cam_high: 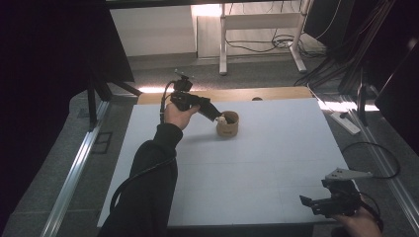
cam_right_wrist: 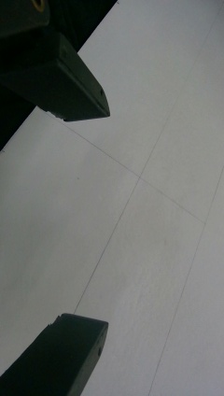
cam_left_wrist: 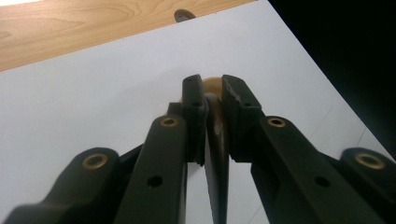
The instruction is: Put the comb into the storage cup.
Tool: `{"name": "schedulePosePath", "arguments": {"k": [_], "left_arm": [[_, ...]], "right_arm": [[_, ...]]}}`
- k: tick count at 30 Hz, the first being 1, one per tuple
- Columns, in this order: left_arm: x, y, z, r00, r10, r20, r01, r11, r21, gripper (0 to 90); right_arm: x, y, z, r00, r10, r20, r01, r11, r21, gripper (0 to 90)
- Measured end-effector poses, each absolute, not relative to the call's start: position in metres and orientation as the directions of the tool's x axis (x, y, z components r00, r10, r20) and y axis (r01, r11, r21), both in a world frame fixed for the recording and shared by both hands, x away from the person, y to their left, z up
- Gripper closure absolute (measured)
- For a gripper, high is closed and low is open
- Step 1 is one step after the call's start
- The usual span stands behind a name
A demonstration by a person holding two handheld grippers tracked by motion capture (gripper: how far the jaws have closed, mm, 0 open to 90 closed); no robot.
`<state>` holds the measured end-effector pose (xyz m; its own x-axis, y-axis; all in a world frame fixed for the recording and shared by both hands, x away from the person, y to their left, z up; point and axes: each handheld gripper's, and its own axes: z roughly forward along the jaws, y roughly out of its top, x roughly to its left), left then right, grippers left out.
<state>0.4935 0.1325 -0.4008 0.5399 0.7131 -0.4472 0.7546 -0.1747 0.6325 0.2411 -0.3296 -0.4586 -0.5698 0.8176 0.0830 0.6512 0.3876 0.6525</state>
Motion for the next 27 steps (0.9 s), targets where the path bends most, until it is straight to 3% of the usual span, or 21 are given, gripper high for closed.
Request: {"name": "schedulePosePath", "arguments": {"k": [12,27], "left_arm": [[0.49,0.1354,-0.3987,0.551,0.735,-0.394,0.716,-0.174,0.677,62.3],[0.4838,0.1372,-0.4005,0.579,0.764,-0.286,0.644,-0.213,0.734,32.3]], "right_arm": [[0.241,-0.3294,-0.4586,-0.57,0.817,0.084,0.651,0.387,0.653,1.3],[0.2409,-0.3293,-0.4586,-0.572,0.816,0.083,0.649,0.388,0.654,1.3]]}}
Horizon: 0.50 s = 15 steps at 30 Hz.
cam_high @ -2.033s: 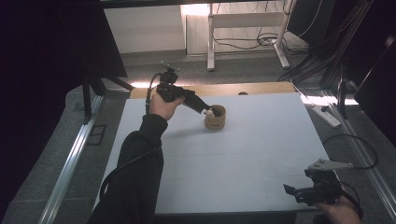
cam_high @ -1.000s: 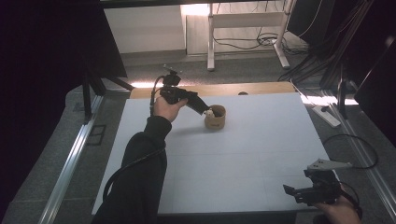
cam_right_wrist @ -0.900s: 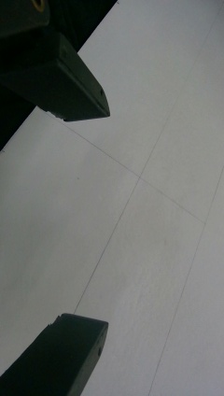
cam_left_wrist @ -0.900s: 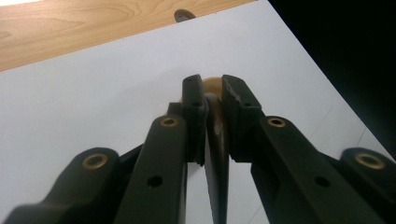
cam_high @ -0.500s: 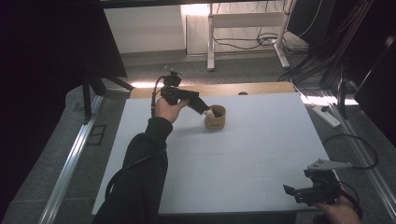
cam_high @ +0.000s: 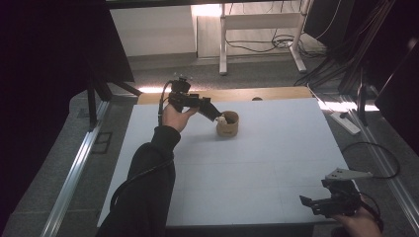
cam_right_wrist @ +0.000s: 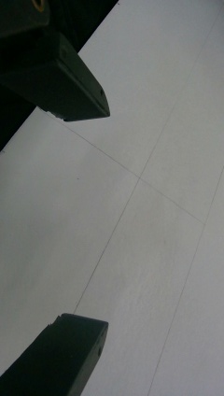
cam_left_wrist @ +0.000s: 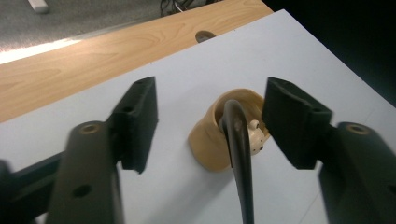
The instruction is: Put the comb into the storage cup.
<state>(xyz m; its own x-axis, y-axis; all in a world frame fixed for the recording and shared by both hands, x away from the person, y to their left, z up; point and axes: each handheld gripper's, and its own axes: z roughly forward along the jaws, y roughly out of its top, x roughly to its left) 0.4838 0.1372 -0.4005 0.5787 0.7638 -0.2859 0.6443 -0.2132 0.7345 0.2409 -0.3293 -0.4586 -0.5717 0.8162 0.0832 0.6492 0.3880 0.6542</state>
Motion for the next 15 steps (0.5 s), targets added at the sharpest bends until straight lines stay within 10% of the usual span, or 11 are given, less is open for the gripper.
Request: {"name": "schedulePosePath", "arguments": {"k": [15], "left_arm": [[0.4756,0.1404,-0.4,0.588,0.777,-0.226,0.596,-0.227,0.771,9.0]], "right_arm": [[0.2406,-0.3291,-0.4585,-0.573,0.815,0.082,0.648,0.39,0.654,1.3]]}}
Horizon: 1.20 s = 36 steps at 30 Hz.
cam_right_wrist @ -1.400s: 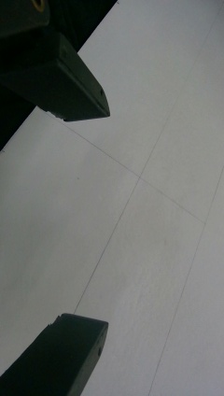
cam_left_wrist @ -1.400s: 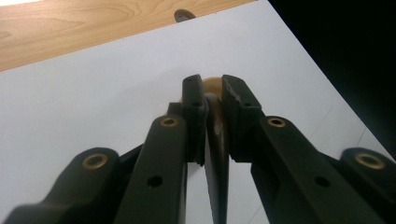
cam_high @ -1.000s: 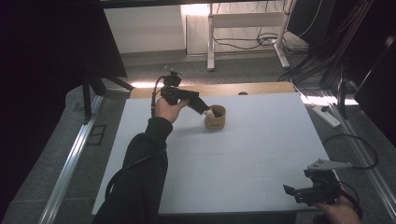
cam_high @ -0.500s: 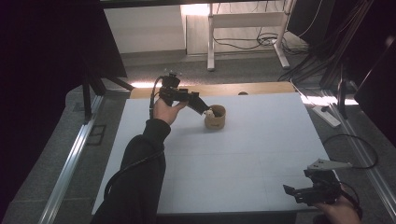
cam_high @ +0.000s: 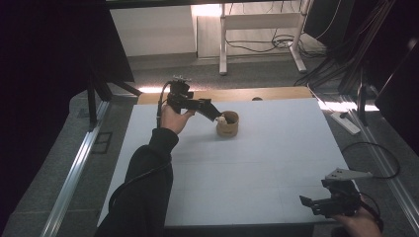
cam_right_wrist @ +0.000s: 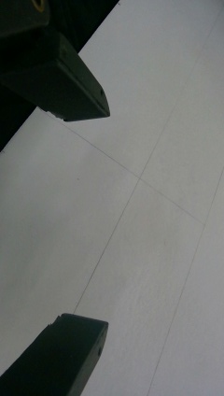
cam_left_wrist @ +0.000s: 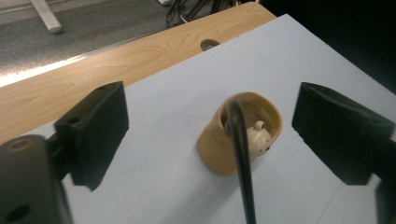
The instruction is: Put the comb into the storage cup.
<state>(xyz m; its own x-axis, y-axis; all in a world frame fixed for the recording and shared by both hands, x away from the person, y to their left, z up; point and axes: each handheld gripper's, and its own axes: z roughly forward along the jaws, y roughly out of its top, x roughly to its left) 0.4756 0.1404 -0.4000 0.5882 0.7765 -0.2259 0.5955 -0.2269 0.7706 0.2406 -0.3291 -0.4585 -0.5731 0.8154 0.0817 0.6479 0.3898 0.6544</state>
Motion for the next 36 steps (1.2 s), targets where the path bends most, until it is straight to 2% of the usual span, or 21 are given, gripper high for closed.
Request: {"name": "schedulePosePath", "arguments": {"k": [13,26,36], "left_arm": [[0.464,0.143,-0.4,0.62,0.766,-0.171,0.534,-0.253,0.807,0.5],[0.454,0.15,-0.403,0.65,0.75,-0.124,0.476,-0.274,0.836,0.0],[0.448,0.15,-0.41,0.662,0.74,-0.121,0.478,-0.293,0.828,0.0]], "right_arm": [[0.24,-0.329,-0.458,-0.574,0.815,0.078,0.648,0.394,0.652,1.3],[0.24,-0.33,-0.458,-0.577,0.813,0.084,0.642,0.388,0.661,1.1],[0.239,-0.331,-0.457,-0.57,0.817,0.09,0.638,0.371,0.674,0.0]]}}
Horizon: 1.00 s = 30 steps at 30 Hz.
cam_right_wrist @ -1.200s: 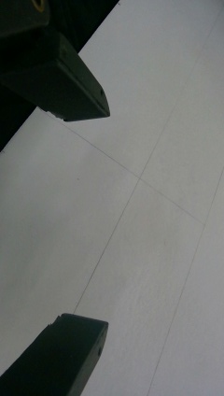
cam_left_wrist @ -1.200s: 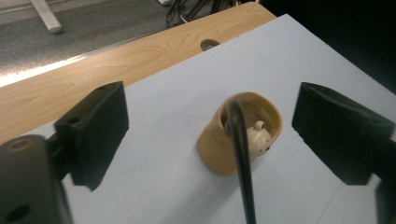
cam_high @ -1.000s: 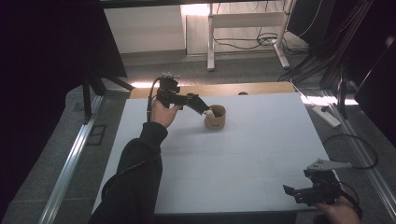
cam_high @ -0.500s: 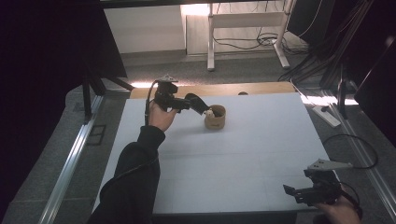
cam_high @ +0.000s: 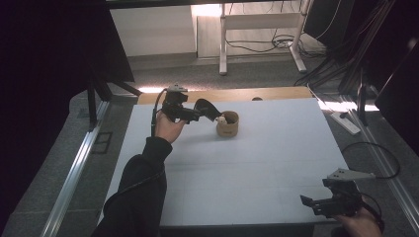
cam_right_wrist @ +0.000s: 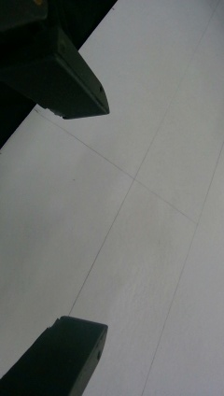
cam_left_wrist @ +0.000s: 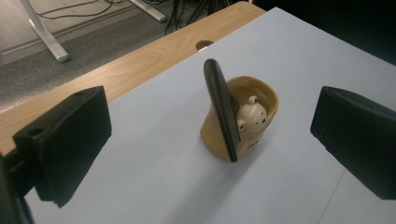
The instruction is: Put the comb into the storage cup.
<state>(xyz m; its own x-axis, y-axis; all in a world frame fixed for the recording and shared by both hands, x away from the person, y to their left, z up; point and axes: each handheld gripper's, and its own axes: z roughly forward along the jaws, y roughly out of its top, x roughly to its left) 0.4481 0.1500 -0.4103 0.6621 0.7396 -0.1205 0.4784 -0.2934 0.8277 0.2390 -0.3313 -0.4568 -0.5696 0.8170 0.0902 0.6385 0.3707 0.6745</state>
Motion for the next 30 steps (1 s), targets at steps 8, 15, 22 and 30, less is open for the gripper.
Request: {"name": "schedulePosePath", "arguments": {"k": [8,15,22,30], "left_arm": [[0.442,0.152,-0.413,0.681,0.723,-0.118,0.46,-0.296,0.837,0.0],[0.433,0.154,-0.414,0.686,0.718,-0.119,0.456,-0.297,0.839,0.0],[0.426,0.157,-0.418,0.684,0.719,-0.125,0.458,-0.289,0.841,0.0],[0.418,0.16,-0.423,0.678,0.721,-0.144,0.473,-0.278,0.836,0.0]], "right_arm": [[0.239,-0.331,-0.457,-0.572,0.815,0.089,0.635,0.372,0.677,0.0],[0.239,-0.331,-0.457,-0.576,0.813,0.088,0.634,0.376,0.676,0.0],[0.238,-0.33,-0.456,-0.575,0.814,0.085,0.633,0.376,0.677,0.0],[0.238,-0.331,-0.456,-0.575,0.814,0.085,0.632,0.375,0.678,0.0]]}}
